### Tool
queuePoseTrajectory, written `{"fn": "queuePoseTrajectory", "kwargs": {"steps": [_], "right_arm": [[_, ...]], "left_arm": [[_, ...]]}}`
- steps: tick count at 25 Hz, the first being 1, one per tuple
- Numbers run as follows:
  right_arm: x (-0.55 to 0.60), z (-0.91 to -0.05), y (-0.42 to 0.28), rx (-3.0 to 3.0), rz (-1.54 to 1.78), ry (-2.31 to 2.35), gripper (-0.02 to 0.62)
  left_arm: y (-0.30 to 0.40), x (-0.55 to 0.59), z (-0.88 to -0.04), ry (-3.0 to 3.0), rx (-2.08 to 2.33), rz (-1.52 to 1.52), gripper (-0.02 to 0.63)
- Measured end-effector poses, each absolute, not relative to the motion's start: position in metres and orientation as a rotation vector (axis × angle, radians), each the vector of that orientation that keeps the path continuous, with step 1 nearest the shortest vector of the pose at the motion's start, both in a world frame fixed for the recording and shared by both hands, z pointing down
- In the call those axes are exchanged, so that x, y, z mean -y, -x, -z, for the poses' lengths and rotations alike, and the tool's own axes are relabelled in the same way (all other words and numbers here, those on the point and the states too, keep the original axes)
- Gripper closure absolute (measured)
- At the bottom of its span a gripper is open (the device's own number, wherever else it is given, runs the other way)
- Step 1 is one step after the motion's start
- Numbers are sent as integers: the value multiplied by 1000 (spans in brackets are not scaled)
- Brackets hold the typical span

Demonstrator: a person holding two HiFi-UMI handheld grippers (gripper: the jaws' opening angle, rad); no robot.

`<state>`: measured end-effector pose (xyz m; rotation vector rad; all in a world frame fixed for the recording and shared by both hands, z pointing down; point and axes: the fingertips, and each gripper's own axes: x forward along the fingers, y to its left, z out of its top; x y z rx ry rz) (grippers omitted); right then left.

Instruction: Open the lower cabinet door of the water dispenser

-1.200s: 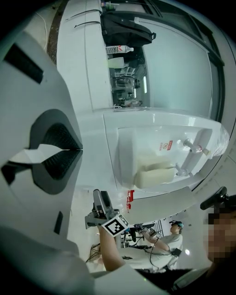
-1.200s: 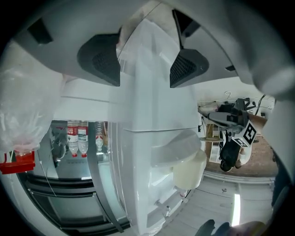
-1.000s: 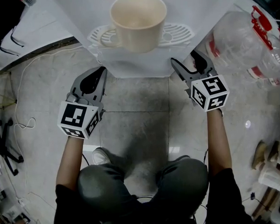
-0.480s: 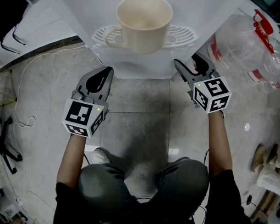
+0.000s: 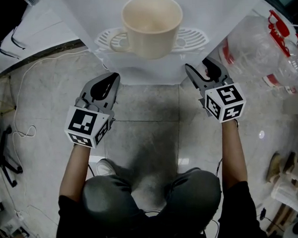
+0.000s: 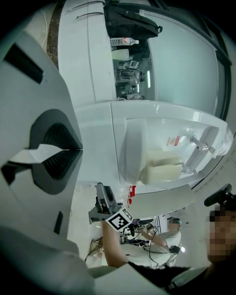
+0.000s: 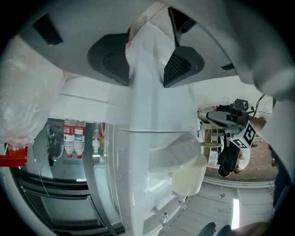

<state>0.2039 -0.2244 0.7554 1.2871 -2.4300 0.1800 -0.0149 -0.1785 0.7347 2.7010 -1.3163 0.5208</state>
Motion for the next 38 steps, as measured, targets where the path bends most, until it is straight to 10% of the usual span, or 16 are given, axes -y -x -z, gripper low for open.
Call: {"fn": "queuePoseTrajectory", "kwargs": {"steps": [21, 38], "right_arm": [[227, -748, -204, 2413, -15, -1195, 333], [222, -741, -212, 2430, -4, -1237, 440]], "left_arm": [[15, 175, -736, -2694, 1297, -533, 589], [6, 167, -737, -2722, 1248, -576, 589]]}}
